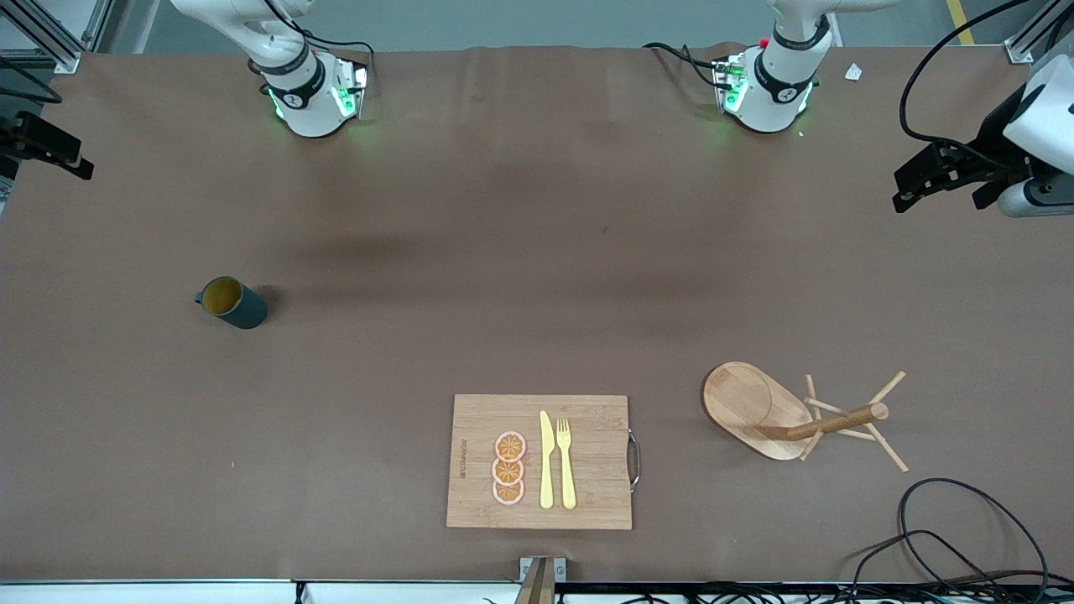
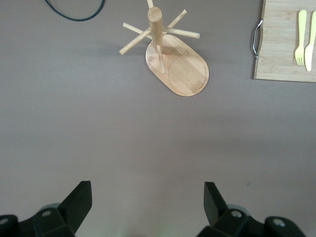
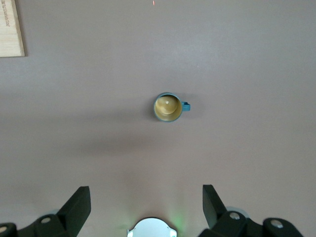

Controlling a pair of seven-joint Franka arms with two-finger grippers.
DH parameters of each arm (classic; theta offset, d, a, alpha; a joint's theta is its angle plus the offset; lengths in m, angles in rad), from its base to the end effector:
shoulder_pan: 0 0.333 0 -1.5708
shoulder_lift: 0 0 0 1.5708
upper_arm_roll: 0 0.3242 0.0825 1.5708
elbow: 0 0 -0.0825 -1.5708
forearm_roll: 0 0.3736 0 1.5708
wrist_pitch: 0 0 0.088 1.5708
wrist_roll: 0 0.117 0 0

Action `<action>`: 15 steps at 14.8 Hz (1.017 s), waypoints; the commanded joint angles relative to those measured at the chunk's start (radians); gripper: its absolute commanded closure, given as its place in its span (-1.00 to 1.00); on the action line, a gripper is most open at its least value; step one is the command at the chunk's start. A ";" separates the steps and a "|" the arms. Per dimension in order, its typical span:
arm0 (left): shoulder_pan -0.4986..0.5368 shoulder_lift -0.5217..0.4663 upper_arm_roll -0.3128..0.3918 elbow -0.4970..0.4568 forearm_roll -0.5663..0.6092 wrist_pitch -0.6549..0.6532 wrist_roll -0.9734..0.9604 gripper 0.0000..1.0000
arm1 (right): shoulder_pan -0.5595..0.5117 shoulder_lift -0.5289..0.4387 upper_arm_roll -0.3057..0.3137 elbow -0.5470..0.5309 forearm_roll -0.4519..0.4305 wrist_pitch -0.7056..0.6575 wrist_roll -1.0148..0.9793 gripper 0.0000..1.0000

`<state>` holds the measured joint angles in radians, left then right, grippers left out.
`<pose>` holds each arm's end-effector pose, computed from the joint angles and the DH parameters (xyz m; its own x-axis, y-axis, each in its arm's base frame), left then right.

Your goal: Pass cup and hang on rack

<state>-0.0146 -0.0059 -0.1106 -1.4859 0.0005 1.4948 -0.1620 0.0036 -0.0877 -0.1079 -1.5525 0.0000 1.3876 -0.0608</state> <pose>0.5307 -0.0669 0.6580 0.9992 0.0368 0.0148 0.0368 -0.9993 0.0012 0.4925 -0.0545 0.6610 0.9962 -0.0420 -0.0769 -0.0432 -0.9990 -0.0141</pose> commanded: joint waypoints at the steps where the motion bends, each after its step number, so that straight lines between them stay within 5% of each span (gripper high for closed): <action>1: 0.007 0.007 0.002 0.018 -0.020 0.004 0.021 -1.00 | -0.014 -0.035 0.004 -0.035 0.021 0.018 -0.010 -1.00; 15: 0.012 0.007 0.000 0.018 -0.014 0.004 0.035 -1.00 | -0.004 -0.046 -0.016 -0.035 0.031 0.015 -0.024 -1.00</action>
<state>-0.0081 -0.0059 -0.1103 -1.4857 0.0005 1.4976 -0.1501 0.0031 -0.1007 -0.1268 -1.5552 0.0226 1.3910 -0.0728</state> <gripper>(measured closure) 0.000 0.000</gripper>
